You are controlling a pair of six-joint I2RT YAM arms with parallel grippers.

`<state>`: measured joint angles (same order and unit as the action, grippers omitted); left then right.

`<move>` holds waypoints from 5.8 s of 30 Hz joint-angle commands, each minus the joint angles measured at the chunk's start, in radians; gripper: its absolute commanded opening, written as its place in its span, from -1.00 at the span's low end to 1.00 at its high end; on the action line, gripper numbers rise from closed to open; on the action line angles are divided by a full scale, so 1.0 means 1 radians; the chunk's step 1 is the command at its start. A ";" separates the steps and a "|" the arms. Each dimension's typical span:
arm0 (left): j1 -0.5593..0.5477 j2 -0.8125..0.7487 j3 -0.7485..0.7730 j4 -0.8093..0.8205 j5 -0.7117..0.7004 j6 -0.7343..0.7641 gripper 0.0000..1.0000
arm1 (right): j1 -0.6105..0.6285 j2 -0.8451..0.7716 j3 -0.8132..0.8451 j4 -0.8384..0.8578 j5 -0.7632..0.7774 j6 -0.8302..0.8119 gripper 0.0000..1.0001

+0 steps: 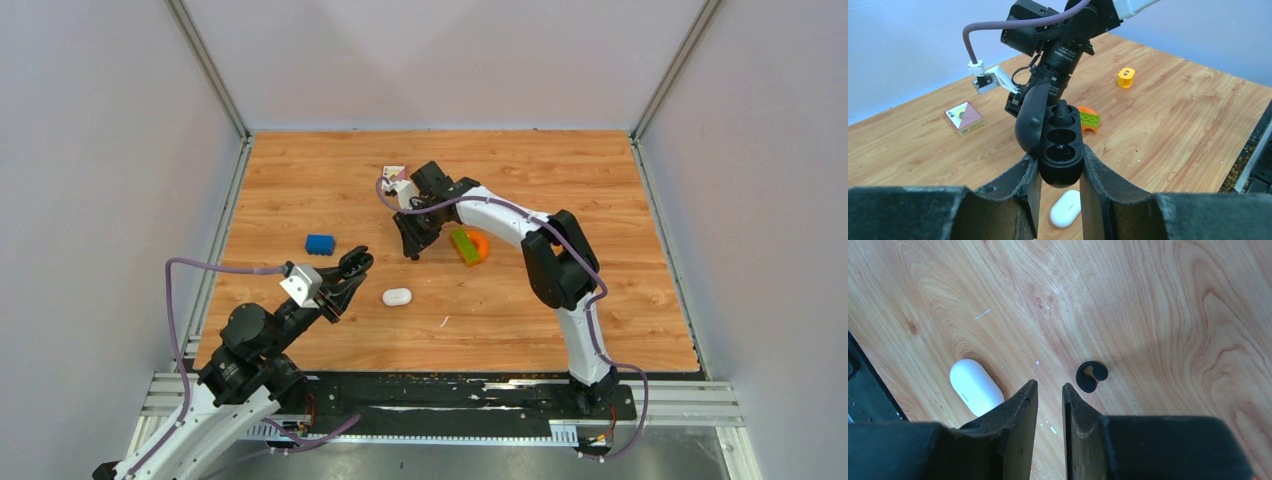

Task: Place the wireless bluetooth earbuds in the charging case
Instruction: Pick up the earbud from the center of the board, then place the earbud in the charging case.

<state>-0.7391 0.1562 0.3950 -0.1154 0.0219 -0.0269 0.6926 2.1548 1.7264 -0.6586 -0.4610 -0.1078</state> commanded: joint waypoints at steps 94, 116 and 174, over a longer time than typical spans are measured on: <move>0.004 0.019 0.009 0.027 0.061 0.016 -1.00 | -0.013 0.057 0.080 -0.016 0.217 -0.085 -0.55; 0.004 0.023 0.008 0.027 0.067 0.016 -1.00 | -0.014 0.059 0.081 -0.033 0.247 -0.127 -0.71; 0.004 0.214 0.000 0.111 0.520 0.022 -1.00 | 0.424 -0.564 0.334 -0.634 0.061 -0.566 -1.00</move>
<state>-0.7387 0.3931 0.3946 -0.0483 0.5255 -0.0193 1.1133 1.5501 1.9911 -1.3796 -0.3721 -0.7929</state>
